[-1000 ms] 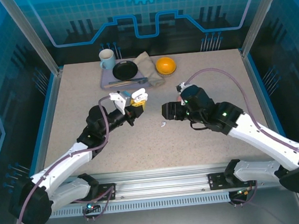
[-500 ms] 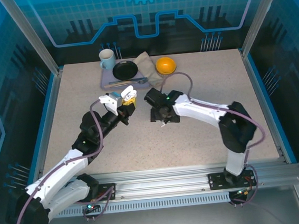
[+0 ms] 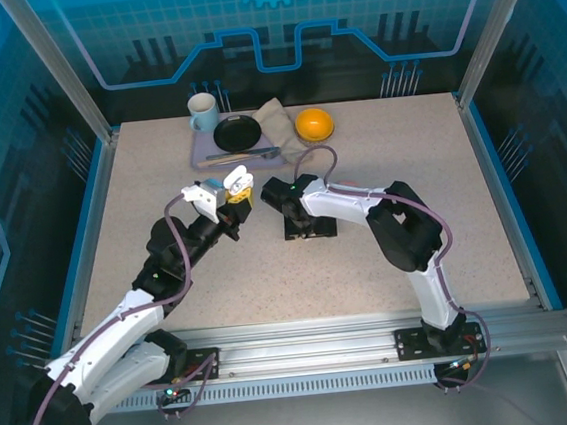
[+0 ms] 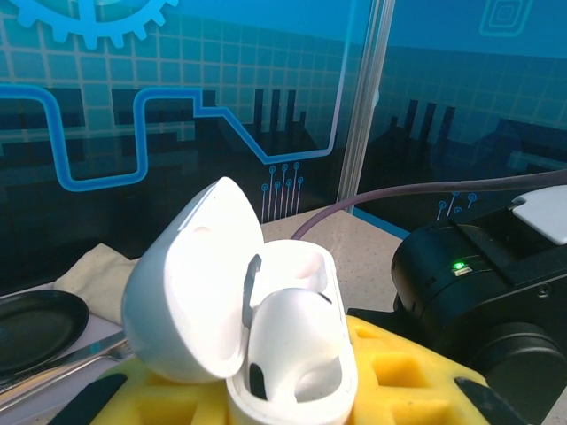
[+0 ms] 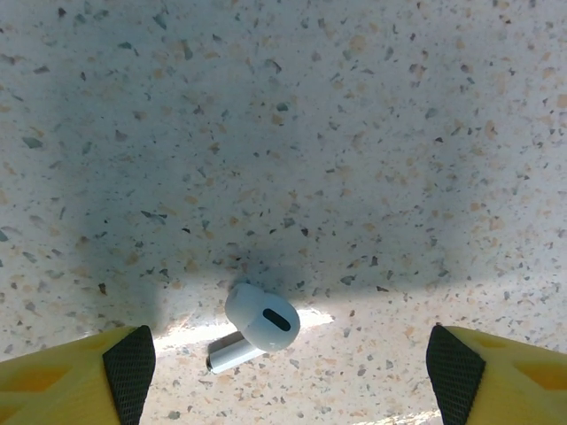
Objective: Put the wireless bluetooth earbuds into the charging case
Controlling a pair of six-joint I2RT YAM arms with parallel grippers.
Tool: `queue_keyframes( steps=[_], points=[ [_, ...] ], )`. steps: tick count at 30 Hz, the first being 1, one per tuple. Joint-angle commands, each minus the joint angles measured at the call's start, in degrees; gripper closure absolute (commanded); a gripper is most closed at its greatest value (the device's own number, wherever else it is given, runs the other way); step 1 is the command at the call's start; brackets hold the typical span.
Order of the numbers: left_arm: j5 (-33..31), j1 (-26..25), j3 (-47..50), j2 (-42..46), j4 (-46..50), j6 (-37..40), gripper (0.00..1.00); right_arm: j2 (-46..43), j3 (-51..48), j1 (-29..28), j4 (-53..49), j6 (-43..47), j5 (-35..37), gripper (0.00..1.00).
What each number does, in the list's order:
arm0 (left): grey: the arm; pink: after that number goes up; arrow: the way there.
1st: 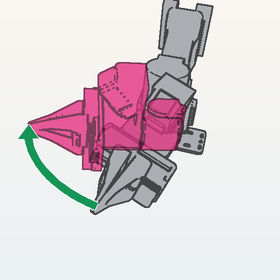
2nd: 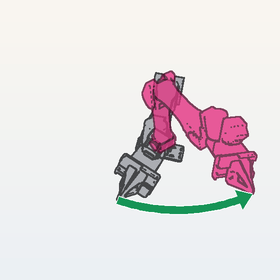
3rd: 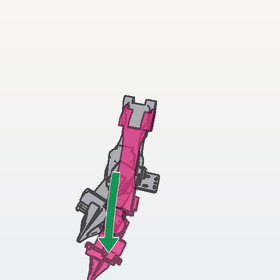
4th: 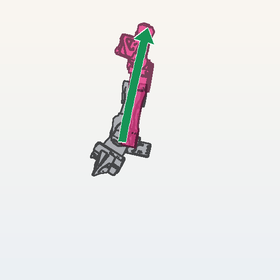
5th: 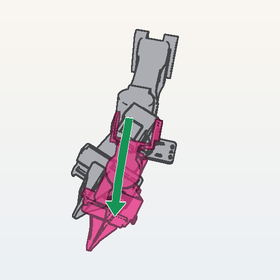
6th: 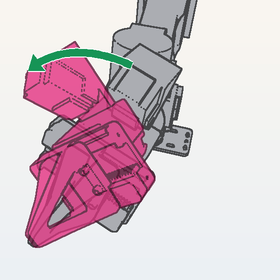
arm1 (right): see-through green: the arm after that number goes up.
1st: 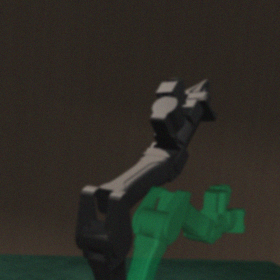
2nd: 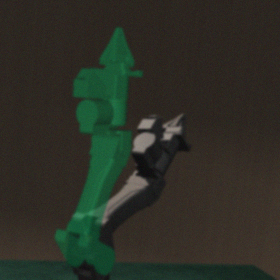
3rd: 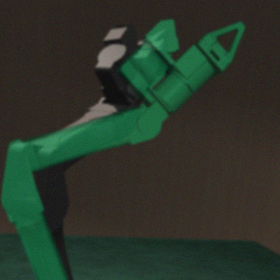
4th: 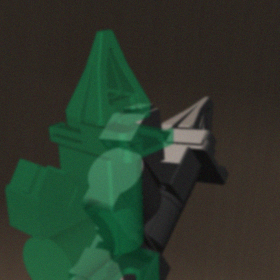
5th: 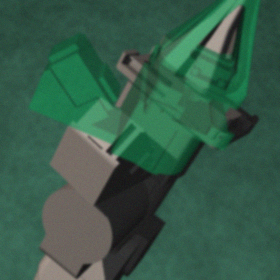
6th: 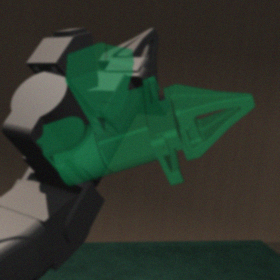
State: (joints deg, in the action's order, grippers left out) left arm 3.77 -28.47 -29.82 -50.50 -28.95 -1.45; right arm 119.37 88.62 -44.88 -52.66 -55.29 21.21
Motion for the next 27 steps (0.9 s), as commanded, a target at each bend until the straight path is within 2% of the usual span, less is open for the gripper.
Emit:
queue_keyframes(
  steps=[1,18,27],
  points=[
    [-0.8,0.6,0.2,1.0,-1.3,-0.2,1.0,0.7,-0.6,0.1,-1.7,-0.1,1.9,0.16],
    [-0.6,0.7,-0.2,-0.5,-2.0,-1.2,1.0,-4.8,-8.0,0.1,1.1,-0.4,2.2,0.17],
    [-0.3,0.7,-0.6,-0.8,-2.0,-1.4,1.0,-7.3,-8.6,0.2,0.9,-0.3,2.8,0.17]
  ],
)
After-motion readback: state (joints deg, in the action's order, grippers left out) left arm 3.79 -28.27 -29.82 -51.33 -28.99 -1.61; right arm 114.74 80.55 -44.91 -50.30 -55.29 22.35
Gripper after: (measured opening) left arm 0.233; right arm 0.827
